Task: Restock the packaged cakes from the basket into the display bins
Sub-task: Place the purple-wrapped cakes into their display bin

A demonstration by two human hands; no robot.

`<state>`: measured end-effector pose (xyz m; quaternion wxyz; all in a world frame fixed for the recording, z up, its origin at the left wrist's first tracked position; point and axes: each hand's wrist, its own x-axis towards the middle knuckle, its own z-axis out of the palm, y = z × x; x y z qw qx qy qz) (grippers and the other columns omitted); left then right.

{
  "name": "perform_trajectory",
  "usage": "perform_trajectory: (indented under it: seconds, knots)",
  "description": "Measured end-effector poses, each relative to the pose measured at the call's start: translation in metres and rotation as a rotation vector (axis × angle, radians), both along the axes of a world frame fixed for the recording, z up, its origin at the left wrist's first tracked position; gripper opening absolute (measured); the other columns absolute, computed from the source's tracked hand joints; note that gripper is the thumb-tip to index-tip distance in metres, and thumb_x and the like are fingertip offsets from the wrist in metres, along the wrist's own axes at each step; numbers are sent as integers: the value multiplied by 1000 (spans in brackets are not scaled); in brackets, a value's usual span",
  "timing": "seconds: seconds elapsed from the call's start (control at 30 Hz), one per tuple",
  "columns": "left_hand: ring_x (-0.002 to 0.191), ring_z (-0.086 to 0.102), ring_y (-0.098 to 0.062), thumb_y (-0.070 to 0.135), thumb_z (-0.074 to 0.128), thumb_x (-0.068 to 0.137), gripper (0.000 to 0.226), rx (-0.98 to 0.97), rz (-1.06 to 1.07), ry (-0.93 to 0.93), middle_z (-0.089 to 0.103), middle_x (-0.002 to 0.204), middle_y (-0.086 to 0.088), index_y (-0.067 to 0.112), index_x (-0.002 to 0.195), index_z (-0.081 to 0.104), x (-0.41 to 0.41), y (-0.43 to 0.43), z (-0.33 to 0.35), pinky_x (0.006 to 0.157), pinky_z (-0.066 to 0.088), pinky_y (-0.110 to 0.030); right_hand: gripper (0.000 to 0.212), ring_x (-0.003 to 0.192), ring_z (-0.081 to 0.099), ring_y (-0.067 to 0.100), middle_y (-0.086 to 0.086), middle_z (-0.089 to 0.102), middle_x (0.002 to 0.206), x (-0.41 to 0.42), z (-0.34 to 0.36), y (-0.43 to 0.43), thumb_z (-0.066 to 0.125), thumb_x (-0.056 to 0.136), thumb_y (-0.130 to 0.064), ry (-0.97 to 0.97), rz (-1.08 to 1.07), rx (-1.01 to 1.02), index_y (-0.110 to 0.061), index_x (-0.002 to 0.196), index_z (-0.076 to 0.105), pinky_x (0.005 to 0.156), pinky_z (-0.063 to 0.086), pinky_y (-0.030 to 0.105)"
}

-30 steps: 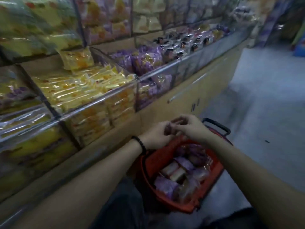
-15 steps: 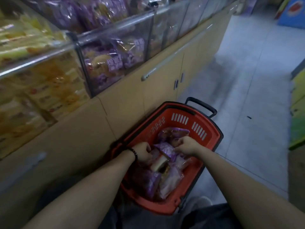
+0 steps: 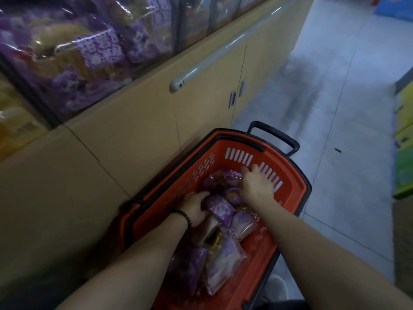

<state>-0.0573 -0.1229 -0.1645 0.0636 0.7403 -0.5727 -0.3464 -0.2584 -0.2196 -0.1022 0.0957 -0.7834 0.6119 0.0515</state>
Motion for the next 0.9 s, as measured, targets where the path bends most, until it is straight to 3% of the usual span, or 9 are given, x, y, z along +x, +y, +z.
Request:
perform_trajectory:
  seconds: [0.13,0.33,0.43,0.47,0.5,0.57,0.63,0.8,0.9]
  knots:
    - [121,60,-33,31,74,83,53,-8,2,-20,59,129,-12,32,135,64,-11,0,-1,108,46,-35,49,118,64,33,6,58,128,-8,-4,-10,74,90,-28,-157,-27,98,-30,138,61,89,58,47]
    - [105,60,-28,19,70,82,26,-149,-1,-90,55,106,-3,27,106,72,-21,1,11,94,46,-29,38,117,65,33,7,68,129,-14,0,-13,67,95,-20,-258,-108,81,-30,131,65,90,57,45]
    - [94,54,-28,1,62,94,20,-171,-69,-138,48,87,-1,-3,111,69,-23,-2,21,71,37,-8,39,118,65,35,8,69,130,-14,7,-15,63,96,-19,-313,-122,64,-29,134,64,89,57,45]
    - [97,53,-30,-3,59,95,18,-198,-100,-145,53,89,-6,-10,111,67,-25,-3,26,69,36,-8,38,118,64,36,9,69,129,-15,11,-17,62,98,-20,-336,-132,57,-28,135,64,90,56,45]
    - [99,56,-33,-1,61,94,14,-215,-112,-119,58,97,-12,-5,106,68,-26,-4,29,74,37,-13,37,118,64,38,10,69,129,-15,17,-18,63,99,-23,-365,-142,53,-27,136,64,91,56,46]
    - [97,61,-31,17,70,83,14,-252,-126,-76,61,104,-4,22,92,61,-23,-3,35,84,48,-29,35,114,65,38,10,71,125,-16,28,-21,64,99,-33,-444,-161,53,-27,133,65,88,55,43]
    - [92,66,-23,29,71,81,22,-251,-138,5,64,97,5,24,90,52,-16,0,32,80,54,-40,32,106,67,33,7,73,114,-17,40,-25,66,98,-41,-542,-174,77,-25,126,68,82,50,35]
    - [78,64,-27,20,65,96,16,-315,44,111,66,81,-2,23,92,50,-16,26,81,65,42,-33,14,81,68,20,-5,74,83,-21,87,-22,73,96,-39,-743,-113,146,-25,96,71,71,50,33]
    - [89,66,-19,16,65,97,23,-312,55,120,69,96,4,26,115,54,-2,40,114,78,47,-29,17,69,65,18,-3,74,79,-23,119,-12,71,96,-43,-793,-72,130,-26,94,69,72,52,37]
